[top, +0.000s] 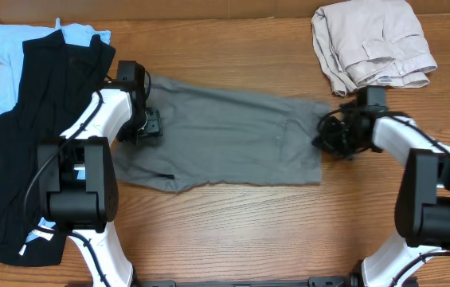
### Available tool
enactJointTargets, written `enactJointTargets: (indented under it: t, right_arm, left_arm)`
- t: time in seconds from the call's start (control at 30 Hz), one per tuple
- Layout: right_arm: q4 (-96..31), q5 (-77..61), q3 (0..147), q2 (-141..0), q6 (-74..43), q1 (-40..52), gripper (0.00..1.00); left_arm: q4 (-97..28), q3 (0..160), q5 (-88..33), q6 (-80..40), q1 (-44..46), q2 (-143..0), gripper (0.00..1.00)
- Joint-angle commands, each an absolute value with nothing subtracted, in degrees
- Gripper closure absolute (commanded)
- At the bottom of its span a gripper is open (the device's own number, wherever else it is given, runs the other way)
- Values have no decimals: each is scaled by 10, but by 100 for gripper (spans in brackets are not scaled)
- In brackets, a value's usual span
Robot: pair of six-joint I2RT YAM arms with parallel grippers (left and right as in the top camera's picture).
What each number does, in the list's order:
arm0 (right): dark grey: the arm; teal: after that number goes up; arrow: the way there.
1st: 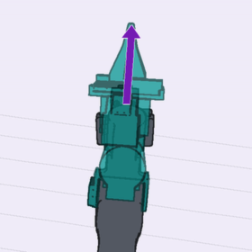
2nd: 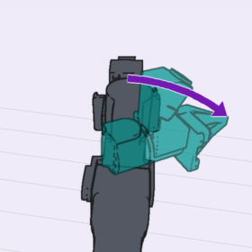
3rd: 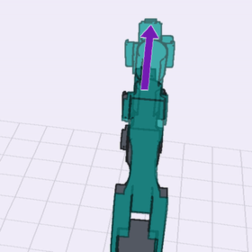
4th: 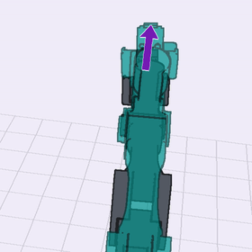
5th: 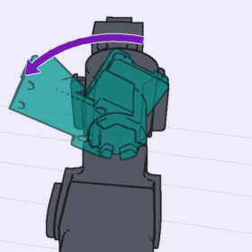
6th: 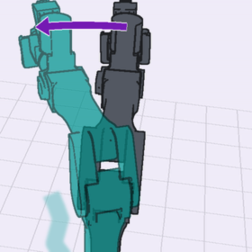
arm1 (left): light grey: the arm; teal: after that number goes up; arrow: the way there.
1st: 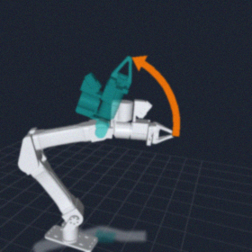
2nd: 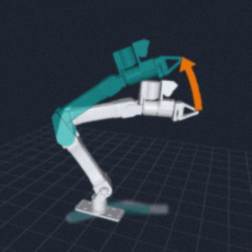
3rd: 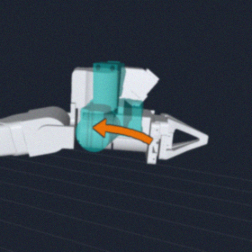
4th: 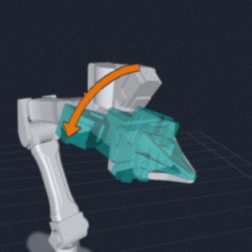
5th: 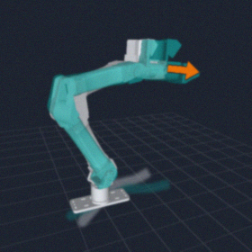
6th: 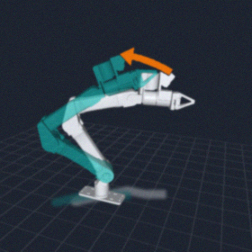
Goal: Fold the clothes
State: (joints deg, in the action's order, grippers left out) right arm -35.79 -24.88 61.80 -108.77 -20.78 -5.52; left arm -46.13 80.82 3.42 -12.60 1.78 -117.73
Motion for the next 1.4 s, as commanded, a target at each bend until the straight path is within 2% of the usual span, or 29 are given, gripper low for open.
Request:
enactJointTargets:
  t: [0.0, 0.2, 0.4, 0.73, 0.9, 1.37]
  right_arm:
    - [-426, -220, 665, -1098, -127, -131, 96]
    - [-571, -263, 787, -1085, -34, -183, 96]
    - [-645, -272, 874, -1085, -19, -143, 96]
    - [-604, -282, 885, -1085, -80, 49, 96]
    - [-603, -284, 948, -1085, -114, 130, 96]
    - [-475, -195, 990, -1112, -272, 296, 96]
  left_arm:
    - [-458, 796, -10, -142, 11, -1179, 36]
    - [-458, 797, -100, -126, 12, -1179, 38]
    - [-458, 796, -106, -126, 12, -1179, 38]
    - [-445, 796, -106, -126, 31, -1179, 39]
    - [-439, 796, -106, -127, 41, -1179, 38]
    - [-435, 796, -106, -128, 42, -1179, 38]
